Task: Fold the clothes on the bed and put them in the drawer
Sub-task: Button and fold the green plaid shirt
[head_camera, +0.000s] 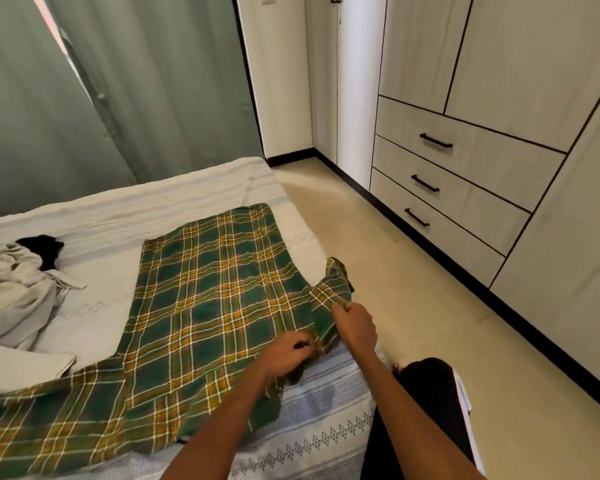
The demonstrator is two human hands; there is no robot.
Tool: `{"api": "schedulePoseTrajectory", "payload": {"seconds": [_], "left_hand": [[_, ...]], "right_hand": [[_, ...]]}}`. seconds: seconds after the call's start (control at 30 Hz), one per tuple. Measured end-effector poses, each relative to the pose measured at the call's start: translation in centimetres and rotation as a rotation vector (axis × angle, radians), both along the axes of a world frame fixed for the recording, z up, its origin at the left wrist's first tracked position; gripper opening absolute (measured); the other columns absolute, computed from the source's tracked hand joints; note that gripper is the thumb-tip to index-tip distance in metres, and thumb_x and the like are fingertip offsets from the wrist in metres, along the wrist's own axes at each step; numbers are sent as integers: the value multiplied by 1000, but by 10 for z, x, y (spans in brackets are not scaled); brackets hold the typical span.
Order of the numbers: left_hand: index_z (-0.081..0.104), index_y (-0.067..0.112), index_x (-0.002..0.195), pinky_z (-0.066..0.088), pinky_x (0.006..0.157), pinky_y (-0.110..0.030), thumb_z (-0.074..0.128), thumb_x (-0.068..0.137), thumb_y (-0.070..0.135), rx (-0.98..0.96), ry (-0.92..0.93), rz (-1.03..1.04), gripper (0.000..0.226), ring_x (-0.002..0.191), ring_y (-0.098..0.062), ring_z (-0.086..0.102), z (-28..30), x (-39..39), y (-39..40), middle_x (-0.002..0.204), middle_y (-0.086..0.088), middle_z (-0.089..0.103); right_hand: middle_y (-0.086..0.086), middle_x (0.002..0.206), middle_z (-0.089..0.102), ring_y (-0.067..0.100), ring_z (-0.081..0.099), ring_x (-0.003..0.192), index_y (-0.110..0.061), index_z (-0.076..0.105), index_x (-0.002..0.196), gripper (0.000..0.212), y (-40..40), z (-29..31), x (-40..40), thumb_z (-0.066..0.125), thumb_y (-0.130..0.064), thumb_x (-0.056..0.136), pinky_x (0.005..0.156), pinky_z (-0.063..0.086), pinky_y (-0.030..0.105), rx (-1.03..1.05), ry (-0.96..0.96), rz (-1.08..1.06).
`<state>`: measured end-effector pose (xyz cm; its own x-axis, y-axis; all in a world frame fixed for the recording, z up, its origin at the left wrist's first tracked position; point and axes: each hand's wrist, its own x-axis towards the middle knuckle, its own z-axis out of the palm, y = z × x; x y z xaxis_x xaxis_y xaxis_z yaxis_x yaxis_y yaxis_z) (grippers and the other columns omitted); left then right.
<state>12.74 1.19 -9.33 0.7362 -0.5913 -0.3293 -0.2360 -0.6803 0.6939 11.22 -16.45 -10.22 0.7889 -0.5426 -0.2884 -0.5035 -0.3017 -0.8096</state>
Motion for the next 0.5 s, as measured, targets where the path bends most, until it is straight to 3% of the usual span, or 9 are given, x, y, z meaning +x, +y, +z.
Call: {"api": "schedulePoseTrajectory", "payload": {"seconds": [0.07, 0.17, 0.3, 0.37, 0.5], "left_hand": [[72, 21, 85, 57, 82, -31, 53, 100, 24, -2, 47, 18, 24, 84, -13, 67, 8, 12, -1, 89, 2, 70], [71, 22, 94, 57, 79, -33, 50, 102, 30, -15, -96, 178, 24, 85, -17, 66, 20, 36, -15, 93, 1, 70], [65, 20, 119, 49, 79, -24, 50, 103, 31, 49, -285, 137, 24, 93, -12, 62, 37, 73, -54, 113, -1, 68], [63, 19, 124, 51, 88, -29, 49, 103, 28, 102, -321, 71, 27, 101, -18, 63, 43, 87, -78, 120, -4, 66], [55, 15, 134, 46, 100, -41, 46, 103, 31, 275, -362, -91, 37, 116, -31, 60, 34, 115, -127, 132, -12, 61]], "right_hand": [[-1, 70, 59, 17, 57, 68, -21, 58, 71, 30, 7, -7, -2, 53, -41, 92, 69, 48, 33, 59, -18, 13], [1, 81, 69, 19, 65, 81, -17, 69, 81, 35, 6, -13, -1, 54, -46, 95, 83, 55, 38, 271, -76, -31], [-4, 74, 70, 17, 67, 72, -25, 70, 77, 46, -18, -19, -3, 45, -55, 99, 73, 54, 33, 195, -76, -111], [-4, 74, 71, 17, 67, 65, -25, 70, 79, 38, -35, -23, -4, 48, -50, 98, 70, 57, 38, 219, -61, -131], [0, 75, 74, 16, 62, 52, -17, 72, 86, 27, -63, -29, -3, 54, -31, 100, 53, 50, 32, 339, -60, -150]]}}
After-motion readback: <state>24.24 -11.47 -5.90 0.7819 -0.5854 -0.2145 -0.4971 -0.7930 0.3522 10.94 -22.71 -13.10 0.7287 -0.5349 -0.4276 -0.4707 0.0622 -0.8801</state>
